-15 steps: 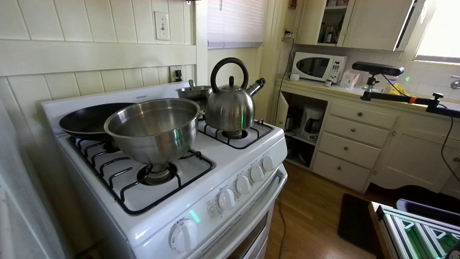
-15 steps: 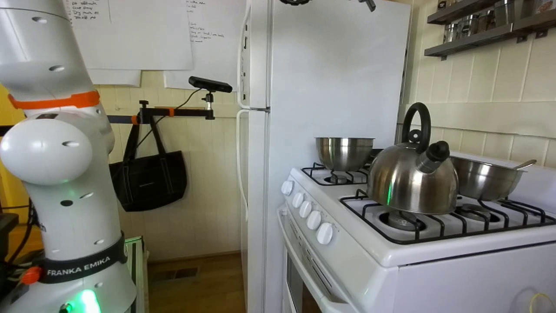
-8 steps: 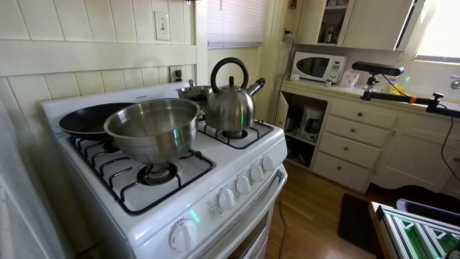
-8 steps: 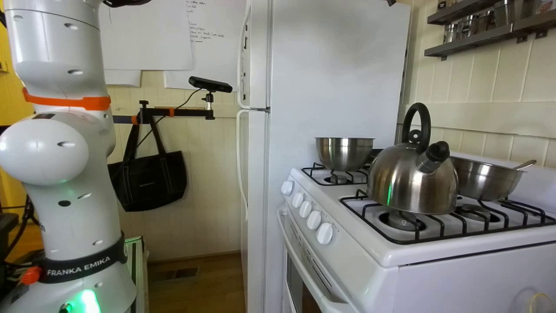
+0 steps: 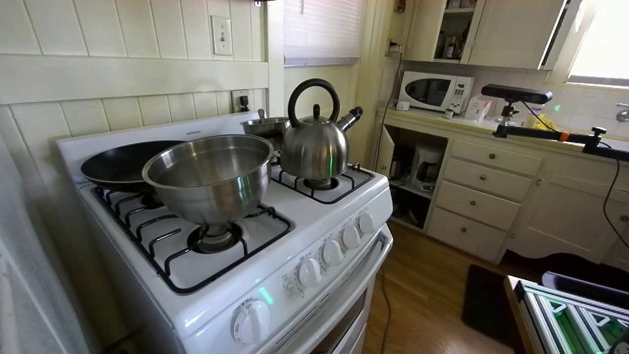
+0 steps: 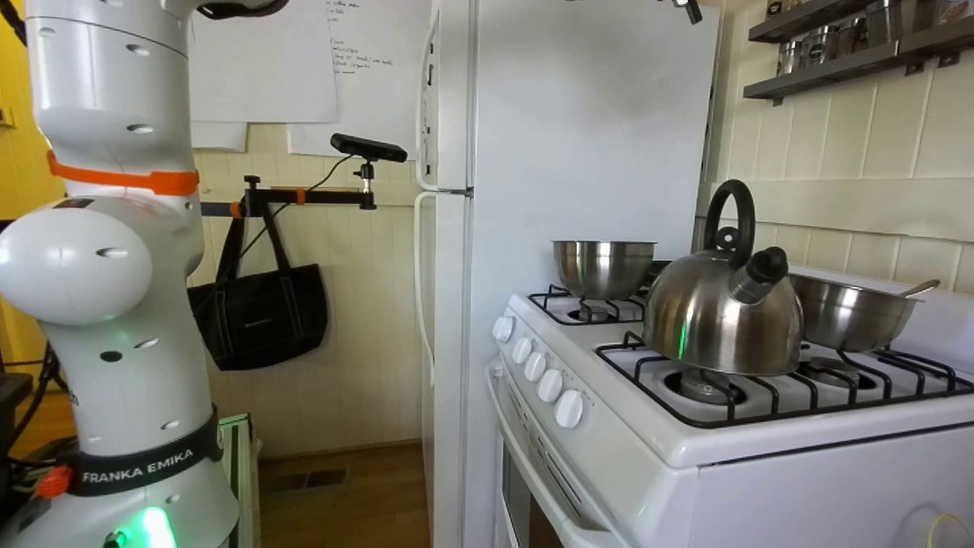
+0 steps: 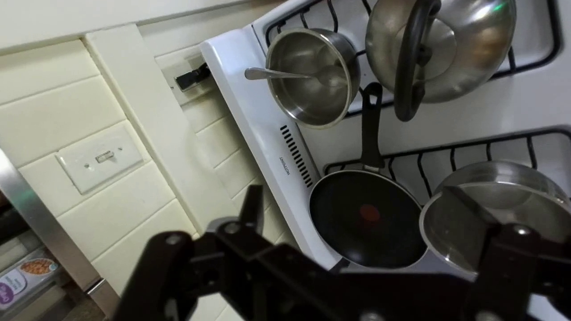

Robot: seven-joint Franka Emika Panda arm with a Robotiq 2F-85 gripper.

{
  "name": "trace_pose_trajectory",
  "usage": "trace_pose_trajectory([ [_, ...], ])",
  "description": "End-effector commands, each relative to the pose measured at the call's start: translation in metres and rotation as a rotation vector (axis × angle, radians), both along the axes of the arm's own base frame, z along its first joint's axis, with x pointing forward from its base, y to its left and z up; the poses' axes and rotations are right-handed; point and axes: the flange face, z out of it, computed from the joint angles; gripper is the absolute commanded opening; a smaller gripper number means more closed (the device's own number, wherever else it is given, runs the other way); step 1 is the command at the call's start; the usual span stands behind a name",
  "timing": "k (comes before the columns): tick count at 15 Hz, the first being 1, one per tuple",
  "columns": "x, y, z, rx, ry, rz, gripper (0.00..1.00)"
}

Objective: Put the smaller silver bowl inside the bigger silver bowl

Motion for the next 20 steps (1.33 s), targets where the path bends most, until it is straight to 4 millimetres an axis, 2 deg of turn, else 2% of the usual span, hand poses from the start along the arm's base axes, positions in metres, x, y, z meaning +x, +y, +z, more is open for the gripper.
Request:
trace_pose_trajectory([
  [1,0.055,-0.025,-0.041,0.094,0.031,-0.038,1.00],
  [4,0.091,-0.035,-0.080,0.121,0.096,-0.045,1.00],
  [8,0.119,-0.042,-0.115,0.118,0.177,-0.047,1.00],
  [10,0.114,-0.040,-0.119,0.100,0.176,-0.044,1.00],
  [14,0.121,-0.038,-0.118,0.092,0.192,-0.038,1.00],
  [20,0.156,-0.035,-0.140,0.096,0.096,-0.108,1.00],
])
